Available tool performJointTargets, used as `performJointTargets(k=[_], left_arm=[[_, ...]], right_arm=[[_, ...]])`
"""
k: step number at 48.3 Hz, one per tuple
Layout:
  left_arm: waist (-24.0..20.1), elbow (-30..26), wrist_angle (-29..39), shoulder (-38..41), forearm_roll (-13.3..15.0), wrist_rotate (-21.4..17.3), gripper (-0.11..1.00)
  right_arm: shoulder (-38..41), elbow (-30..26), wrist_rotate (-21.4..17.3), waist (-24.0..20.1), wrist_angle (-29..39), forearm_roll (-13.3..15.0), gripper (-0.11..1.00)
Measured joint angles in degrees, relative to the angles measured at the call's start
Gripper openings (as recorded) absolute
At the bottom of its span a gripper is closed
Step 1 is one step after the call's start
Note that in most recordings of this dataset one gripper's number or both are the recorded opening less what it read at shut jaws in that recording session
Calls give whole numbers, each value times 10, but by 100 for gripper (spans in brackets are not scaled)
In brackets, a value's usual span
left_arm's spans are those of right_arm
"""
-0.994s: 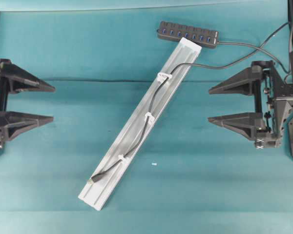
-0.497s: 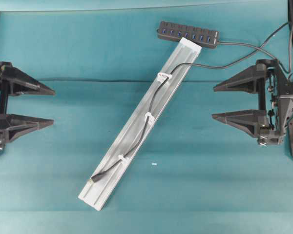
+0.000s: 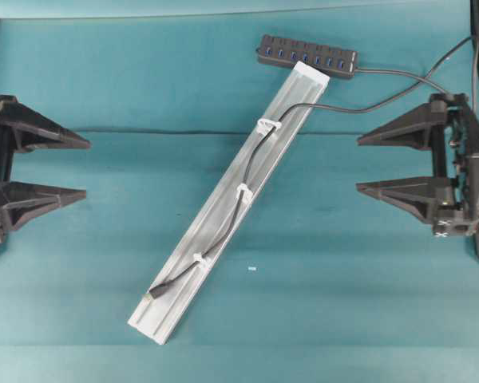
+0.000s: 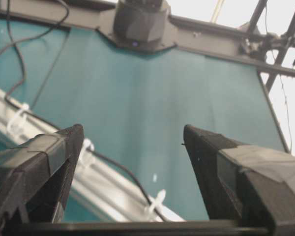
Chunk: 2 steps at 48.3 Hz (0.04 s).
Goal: Pass the USB cable through three rings with both arms.
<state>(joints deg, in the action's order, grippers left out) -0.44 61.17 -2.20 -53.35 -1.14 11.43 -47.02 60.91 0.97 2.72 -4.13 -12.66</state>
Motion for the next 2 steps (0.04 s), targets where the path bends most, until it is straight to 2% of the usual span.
performJointTargets(k=[2], left_arm=[[1,0,2,3,0,0,90]], right_arm=[[-8,3,0,0,0,0,85]])
